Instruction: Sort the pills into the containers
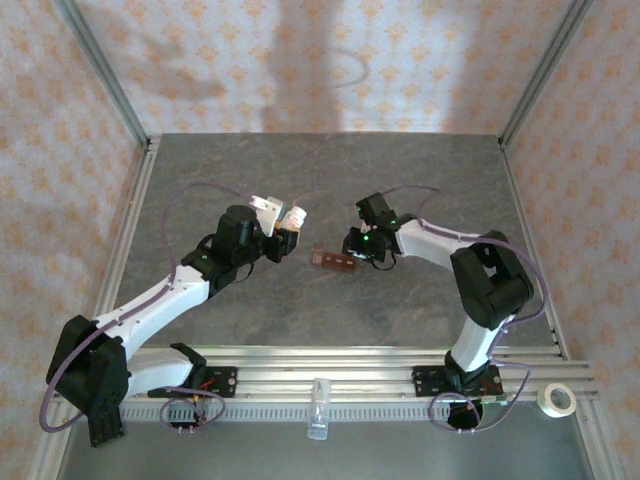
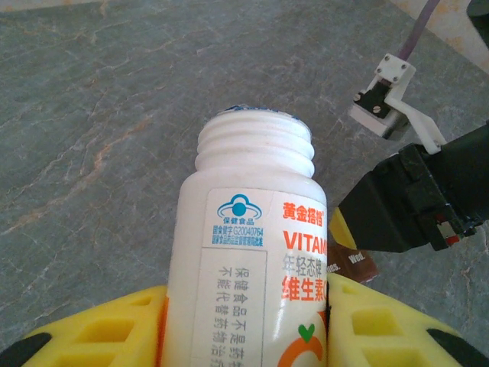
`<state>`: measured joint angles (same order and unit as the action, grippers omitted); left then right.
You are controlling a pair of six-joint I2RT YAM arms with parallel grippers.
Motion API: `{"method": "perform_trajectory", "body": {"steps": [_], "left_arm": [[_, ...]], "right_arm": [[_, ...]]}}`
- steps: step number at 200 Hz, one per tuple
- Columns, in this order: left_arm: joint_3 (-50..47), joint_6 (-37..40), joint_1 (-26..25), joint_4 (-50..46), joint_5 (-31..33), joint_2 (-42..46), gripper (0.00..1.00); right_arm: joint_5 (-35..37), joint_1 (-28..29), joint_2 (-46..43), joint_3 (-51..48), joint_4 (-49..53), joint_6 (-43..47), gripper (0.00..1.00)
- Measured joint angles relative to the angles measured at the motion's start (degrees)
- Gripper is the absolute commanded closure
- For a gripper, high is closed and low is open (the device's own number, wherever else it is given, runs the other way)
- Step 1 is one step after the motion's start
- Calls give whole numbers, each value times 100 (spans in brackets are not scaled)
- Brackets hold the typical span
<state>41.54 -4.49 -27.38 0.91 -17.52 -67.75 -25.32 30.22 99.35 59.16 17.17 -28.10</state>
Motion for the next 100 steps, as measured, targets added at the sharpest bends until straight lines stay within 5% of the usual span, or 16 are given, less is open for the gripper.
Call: {"method": "perform_trajectory", "body": {"steps": [100], "left_arm": [[142, 151, 0, -315, -46, -210, 100]], "right_arm": [[-144, 238, -450, -457, -168, -282, 70]]}}
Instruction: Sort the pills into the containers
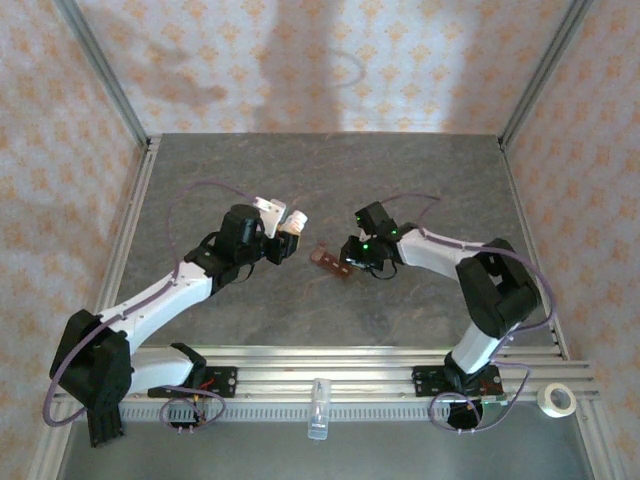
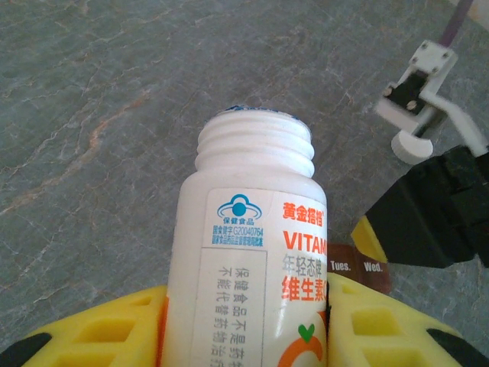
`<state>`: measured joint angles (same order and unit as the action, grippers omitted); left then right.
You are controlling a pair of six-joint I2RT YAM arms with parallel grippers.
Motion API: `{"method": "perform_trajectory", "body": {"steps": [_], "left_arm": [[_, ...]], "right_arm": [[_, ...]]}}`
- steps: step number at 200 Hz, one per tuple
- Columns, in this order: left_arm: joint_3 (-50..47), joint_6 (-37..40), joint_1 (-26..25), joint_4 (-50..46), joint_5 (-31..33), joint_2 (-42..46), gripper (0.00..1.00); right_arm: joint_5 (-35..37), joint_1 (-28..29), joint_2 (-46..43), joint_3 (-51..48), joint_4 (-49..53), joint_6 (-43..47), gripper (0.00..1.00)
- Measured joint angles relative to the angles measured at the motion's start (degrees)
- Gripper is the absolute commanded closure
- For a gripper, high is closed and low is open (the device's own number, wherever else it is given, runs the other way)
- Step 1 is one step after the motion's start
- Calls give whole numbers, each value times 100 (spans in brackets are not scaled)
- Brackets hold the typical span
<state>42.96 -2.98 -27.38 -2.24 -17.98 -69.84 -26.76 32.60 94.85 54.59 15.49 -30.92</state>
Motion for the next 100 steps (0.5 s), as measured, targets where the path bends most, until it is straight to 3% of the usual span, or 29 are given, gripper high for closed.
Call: {"method": "perform_trajectory", "body": {"steps": [50, 100], "left_arm": [[149, 179, 0, -374, -105, -103, 100], [201, 304, -66, -691, -133, -310, 100]], "right_arm": [[380, 7, -483, 24, 216, 219, 33], [997, 339, -382, 260, 787, 704, 27]]}}
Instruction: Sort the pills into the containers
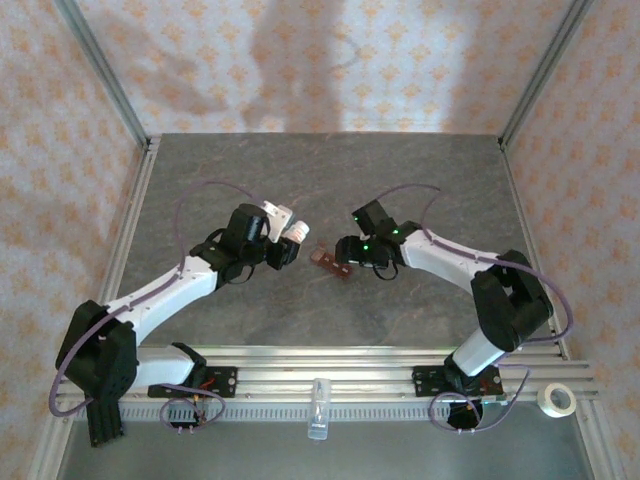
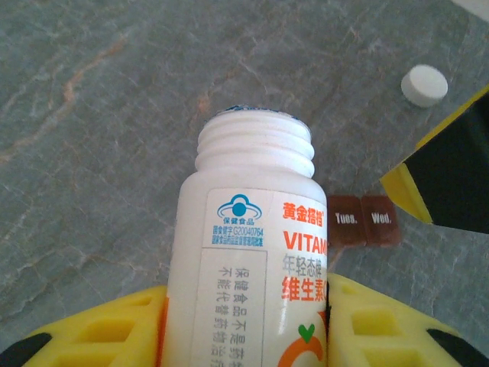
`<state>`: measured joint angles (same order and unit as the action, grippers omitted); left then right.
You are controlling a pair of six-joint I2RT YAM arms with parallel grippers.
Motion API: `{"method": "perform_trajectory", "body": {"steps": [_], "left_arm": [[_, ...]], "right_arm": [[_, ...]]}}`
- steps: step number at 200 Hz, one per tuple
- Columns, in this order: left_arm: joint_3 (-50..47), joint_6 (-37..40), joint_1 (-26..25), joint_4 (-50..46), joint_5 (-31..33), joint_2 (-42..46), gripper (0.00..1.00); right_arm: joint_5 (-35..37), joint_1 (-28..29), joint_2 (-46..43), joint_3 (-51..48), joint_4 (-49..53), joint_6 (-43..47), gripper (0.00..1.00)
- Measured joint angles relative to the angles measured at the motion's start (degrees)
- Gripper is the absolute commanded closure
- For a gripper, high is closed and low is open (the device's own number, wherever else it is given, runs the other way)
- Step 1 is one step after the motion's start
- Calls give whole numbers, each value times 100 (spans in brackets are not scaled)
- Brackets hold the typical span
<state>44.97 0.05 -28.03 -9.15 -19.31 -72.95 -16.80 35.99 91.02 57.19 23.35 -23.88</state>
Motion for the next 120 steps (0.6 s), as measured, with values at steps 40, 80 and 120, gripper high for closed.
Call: {"method": "perform_trajectory", "body": {"steps": [40, 80, 120], "left_arm": [[0, 0, -98, -179, -26, -149, 100], [0, -4, -203, -221, -39, -337, 100], [4, -7, -273, -284, -42, -649, 100]], "right_arm": [[236, 146, 195, 94, 94, 188, 27], [293, 149, 413, 94, 96, 258, 28], [328, 149, 538, 92, 90, 280, 28]]}}
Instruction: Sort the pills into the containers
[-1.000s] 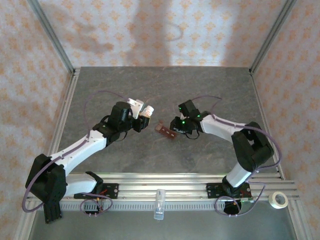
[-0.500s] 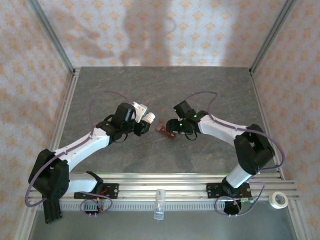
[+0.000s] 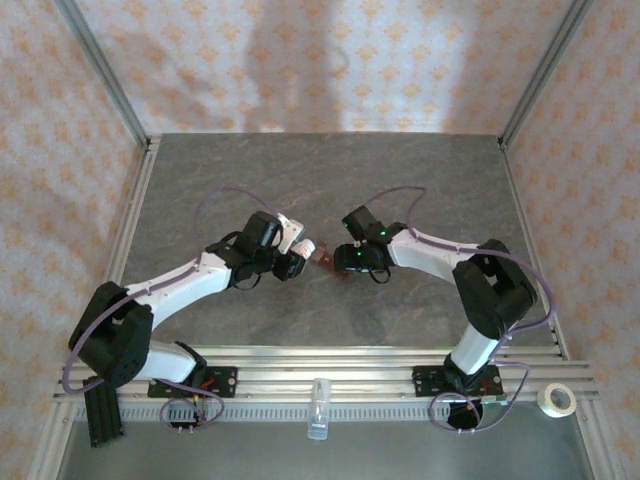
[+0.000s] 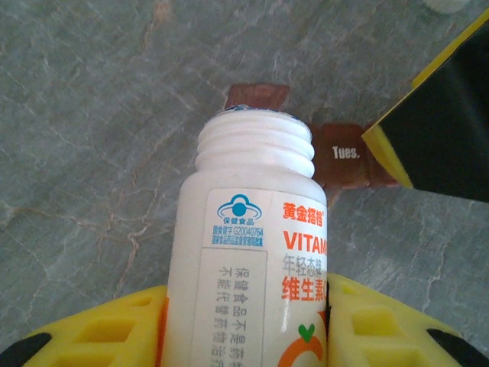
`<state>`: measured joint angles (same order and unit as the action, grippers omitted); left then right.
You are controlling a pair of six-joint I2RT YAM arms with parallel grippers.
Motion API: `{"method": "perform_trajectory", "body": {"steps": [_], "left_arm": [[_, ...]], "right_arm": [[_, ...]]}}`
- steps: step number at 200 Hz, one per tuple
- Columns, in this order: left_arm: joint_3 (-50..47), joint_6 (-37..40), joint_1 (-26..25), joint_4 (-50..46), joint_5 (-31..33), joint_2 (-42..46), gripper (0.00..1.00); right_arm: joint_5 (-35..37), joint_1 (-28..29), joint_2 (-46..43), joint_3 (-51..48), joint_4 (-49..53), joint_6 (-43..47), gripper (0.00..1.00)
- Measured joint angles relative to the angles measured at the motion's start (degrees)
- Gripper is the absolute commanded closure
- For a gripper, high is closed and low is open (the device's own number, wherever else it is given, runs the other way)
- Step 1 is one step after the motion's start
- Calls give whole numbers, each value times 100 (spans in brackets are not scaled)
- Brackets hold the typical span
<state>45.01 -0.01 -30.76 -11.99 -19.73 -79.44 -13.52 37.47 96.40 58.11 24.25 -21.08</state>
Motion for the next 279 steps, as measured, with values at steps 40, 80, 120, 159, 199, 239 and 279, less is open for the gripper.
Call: {"method": "perform_trajectory", "body": {"steps": [40, 80, 120, 159, 199, 239, 279], "left_arm": [[188, 2, -2, -214, 0, -254, 100], [393, 4, -63, -323, -44, -487, 100], [636, 4, -81, -514, -83, -765, 100], [866, 9, -81, -710, -81, -1003, 100], [1078, 13, -105, -942, -76, -1176, 100], [1314, 101, -116, -1279, -26, -1320, 100], [1620, 186, -116, -1624, 107, -1508, 100]], "right_arm": [[26, 0, 26, -11, -26, -2, 29], [26, 0, 31, -101, -70, -4, 29], [26, 0, 31, -138, -120, -7, 30], [26, 0, 31, -155, -157, -7, 30], [24, 0, 31, -166, -190, -9, 30], [24, 0, 31, -181, -221, -17, 30], [24, 0, 31, -205, -264, -31, 31]]}}
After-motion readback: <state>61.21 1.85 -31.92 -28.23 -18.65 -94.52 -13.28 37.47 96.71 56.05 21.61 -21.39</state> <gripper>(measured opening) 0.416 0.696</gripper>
